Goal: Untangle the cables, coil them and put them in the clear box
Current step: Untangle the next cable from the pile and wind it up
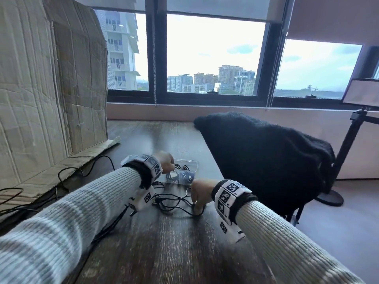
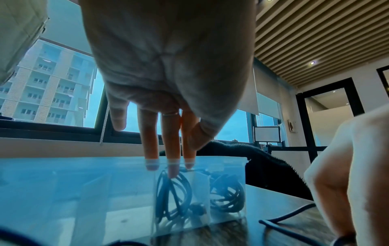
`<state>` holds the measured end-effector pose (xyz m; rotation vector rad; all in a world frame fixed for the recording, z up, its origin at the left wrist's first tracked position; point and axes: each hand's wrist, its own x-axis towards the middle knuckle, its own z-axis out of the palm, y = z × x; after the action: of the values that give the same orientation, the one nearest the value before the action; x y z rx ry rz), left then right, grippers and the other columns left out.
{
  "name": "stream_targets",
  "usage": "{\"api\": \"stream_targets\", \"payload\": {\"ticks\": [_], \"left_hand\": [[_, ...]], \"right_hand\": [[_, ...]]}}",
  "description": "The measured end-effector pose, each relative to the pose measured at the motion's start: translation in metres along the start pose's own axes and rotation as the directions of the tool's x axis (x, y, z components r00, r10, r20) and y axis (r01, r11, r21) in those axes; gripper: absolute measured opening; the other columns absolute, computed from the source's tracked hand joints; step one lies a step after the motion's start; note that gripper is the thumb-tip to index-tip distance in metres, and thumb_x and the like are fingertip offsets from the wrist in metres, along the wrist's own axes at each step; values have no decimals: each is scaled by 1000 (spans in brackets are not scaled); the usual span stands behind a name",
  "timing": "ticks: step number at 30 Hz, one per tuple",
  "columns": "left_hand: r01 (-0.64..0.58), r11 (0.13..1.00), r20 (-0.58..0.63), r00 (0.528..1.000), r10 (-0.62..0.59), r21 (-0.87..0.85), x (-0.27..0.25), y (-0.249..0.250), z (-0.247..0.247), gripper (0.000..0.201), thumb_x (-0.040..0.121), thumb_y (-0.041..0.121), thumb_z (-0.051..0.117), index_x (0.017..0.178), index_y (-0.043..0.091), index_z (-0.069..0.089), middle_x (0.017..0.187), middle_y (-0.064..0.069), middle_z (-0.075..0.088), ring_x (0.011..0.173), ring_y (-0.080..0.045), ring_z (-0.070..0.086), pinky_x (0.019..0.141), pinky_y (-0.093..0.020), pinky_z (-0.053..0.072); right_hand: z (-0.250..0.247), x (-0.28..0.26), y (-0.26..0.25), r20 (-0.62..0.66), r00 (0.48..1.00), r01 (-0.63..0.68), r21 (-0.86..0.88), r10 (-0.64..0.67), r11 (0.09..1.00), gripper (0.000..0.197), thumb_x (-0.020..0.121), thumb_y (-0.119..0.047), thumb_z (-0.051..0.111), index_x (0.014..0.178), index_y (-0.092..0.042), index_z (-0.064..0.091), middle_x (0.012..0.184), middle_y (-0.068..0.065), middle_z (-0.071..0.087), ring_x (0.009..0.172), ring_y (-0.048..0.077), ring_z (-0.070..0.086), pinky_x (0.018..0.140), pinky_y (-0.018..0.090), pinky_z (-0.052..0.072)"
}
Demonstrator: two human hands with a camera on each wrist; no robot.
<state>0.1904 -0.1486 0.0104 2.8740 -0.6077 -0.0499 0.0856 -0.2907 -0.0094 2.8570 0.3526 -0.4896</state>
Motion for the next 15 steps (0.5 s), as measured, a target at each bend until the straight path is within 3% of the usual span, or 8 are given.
{"api": "stream_targets", "payload": {"ticks": [2,3,5,7,10,11,13,15], "left_hand": [[-10,1000,-3,1000,10,-7,-2,-2,3,24,95,19,53,111,17,70,113,2,67,92,-13,61,74,-21,49],[-13,999,-17,1000,13,-30,-2,-3,3,25,94,13,52,110,16,70,114,1,65,94,-15,62,73,-22,51],[-5,998,-69,998,0,-65,-3,-4,0,25,93,6,51,106,14,72,114,-3,66,96,-17,63,77,-25,54],[5,998,-129,992,-14,-66,-2,-5,-6,22,92,10,54,105,12,72,108,-4,69,91,-17,65,77,-24,53],[45,993,-135,989,-59,-107,3,-5,-9,21,92,21,59,102,7,71,91,-3,73,81,-15,70,71,-26,57],[66,991,-124,989,-81,-120,6,-5,-9,23,93,23,58,102,6,71,89,-3,74,82,-15,70,71,-26,57],[107,987,-101,988,-119,-120,11,-3,-10,25,93,24,59,104,4,70,91,-4,74,85,-15,70,73,-26,57],[144,983,-72,986,-152,-111,17,-2,-10,25,88,25,67,102,6,72,92,-3,75,85,-14,70,73,-25,57]], "right_hand": [[2,-2,0,-18,1000,4,4,-4,1000,45,85,-36,69,116,-4,68,116,11,68,104,24,64,85,28,52],[4,-2,2,-35,999,5,23,-4,1000,45,84,-38,69,115,-4,69,114,12,69,104,26,64,86,29,52],[6,-4,4,-50,999,16,57,-13,998,44,83,-39,69,106,-2,72,101,14,70,90,27,64,73,27,51],[8,-4,8,-47,999,18,72,-14,997,40,85,-39,68,94,0,73,87,16,68,76,22,53,58,24,39],[11,-4,13,-50,999,10,51,-7,999,38,87,-39,65,64,-9,62,62,5,54,72,20,48,50,21,32],[11,-4,14,-51,999,8,56,-5,998,36,87,-39,65,66,-9,64,64,4,54,72,19,49,50,19,32],[12,-5,15,-50,999,10,90,-6,996,35,86,-38,67,91,-4,74,78,7,62,76,19,53,53,19,35],[13,-5,16,-53,999,15,106,-9,994,39,85,-37,68,106,-5,72,96,10,70,82,21,58,64,23,42]]}}
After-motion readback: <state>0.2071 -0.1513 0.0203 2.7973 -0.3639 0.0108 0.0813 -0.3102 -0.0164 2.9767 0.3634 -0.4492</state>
